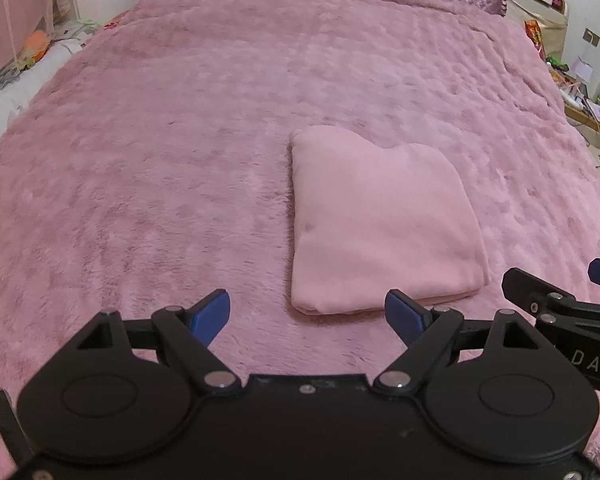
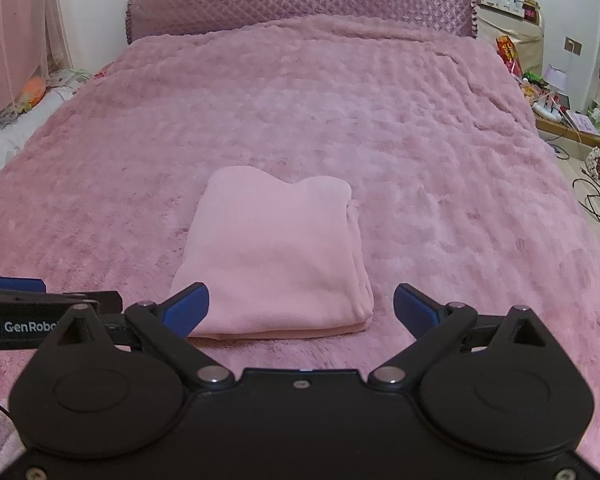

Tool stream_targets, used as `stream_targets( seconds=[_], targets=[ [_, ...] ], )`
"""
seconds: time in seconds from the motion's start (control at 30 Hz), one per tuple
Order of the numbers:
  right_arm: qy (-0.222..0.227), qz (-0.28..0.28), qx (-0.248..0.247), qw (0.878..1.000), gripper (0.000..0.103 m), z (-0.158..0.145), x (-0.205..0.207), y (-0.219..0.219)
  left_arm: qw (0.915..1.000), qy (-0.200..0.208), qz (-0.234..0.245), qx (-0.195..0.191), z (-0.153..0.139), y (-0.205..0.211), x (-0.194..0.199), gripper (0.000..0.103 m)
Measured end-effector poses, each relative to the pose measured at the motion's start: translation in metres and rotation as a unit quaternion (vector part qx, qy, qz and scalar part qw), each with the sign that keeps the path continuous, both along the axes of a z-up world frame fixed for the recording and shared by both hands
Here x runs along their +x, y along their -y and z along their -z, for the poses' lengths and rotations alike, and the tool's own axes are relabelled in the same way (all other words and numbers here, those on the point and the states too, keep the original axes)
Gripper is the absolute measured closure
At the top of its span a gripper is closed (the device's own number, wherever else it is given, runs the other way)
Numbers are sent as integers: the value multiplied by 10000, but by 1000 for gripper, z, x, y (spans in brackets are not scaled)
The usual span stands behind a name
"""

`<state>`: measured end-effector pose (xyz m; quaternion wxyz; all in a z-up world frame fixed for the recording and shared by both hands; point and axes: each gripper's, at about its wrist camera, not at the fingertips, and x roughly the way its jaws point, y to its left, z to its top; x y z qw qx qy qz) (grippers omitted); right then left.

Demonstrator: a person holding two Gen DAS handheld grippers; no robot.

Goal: Fold small clothes

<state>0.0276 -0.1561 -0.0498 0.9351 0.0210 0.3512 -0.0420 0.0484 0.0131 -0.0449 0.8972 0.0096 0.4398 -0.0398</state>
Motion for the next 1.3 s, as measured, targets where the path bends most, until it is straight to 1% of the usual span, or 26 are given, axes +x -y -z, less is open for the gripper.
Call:
stream_targets(
  seconds=[0.37,1.3],
  targets=[
    [-27,75,57,10000,3,1,0,4,9999,-61,119,75,4,11,4,14],
    [-48,82,100,9999,3,2,-1,5,9998,-77,142,119,6,11,6,14]
  ],
)
